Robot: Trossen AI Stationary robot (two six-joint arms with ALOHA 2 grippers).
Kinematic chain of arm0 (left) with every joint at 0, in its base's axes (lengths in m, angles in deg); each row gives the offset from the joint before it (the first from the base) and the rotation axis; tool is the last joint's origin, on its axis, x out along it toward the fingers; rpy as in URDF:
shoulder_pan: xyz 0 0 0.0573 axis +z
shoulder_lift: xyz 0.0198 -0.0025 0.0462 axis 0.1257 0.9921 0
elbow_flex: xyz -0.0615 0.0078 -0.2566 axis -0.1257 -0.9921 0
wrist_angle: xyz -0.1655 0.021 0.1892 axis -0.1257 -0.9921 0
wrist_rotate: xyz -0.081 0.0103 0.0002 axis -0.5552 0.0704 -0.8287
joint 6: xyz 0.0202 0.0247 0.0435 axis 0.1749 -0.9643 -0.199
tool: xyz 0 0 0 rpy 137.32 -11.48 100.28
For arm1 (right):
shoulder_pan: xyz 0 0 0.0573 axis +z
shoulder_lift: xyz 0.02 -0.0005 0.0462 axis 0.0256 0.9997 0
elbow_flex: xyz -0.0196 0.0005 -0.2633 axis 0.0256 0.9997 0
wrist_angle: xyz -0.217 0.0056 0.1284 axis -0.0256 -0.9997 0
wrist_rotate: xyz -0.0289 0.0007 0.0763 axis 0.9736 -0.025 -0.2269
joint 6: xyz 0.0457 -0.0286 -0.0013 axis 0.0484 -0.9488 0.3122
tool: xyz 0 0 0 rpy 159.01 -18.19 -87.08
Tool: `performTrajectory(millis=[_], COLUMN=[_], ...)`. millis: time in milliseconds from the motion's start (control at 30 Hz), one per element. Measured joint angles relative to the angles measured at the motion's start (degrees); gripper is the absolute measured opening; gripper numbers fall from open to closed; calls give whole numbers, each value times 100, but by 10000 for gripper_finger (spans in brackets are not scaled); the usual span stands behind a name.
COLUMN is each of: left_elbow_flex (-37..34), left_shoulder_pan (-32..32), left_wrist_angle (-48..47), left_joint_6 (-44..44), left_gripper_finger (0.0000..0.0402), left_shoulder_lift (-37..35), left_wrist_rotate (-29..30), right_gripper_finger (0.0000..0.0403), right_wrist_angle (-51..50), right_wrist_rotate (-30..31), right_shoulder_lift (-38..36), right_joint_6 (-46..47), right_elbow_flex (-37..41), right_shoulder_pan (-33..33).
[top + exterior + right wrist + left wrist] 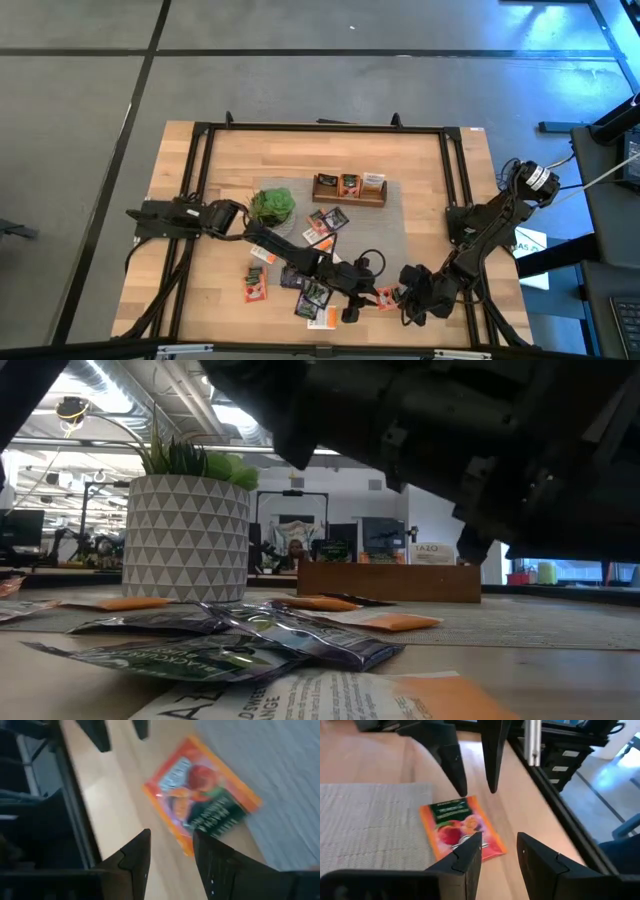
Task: Pick & Place Tea
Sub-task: Put the orange tea bag into the middle section of the wooden organizer
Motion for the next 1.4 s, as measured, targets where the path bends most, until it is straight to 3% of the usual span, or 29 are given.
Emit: performTrajectory(millis=[200,467,967,1400], left_elbow_flex=[29,33,126,128], left_shoulder_pan=[97,66,137,136], left_wrist_angle=[10,86,275,209], left_joint_6=[304,353,631,631], left_gripper_finger=[118,119,116,116], left_shoulder_lift=[61,129,513,513], left_wrist_rotate=[44,-100,-446,-425], right_gripper_finger=[149,149,149,149], right_wrist_angle=[-581,-549,-452,-735], right_wrist_rotate=[0,396,389,402], right_shoulder_lift=[0,0,0,6], right_joint_6=[662,670,681,2066], right_elbow_flex=[2,2,2,0], right_shoulder_pan=[66,61,197,283])
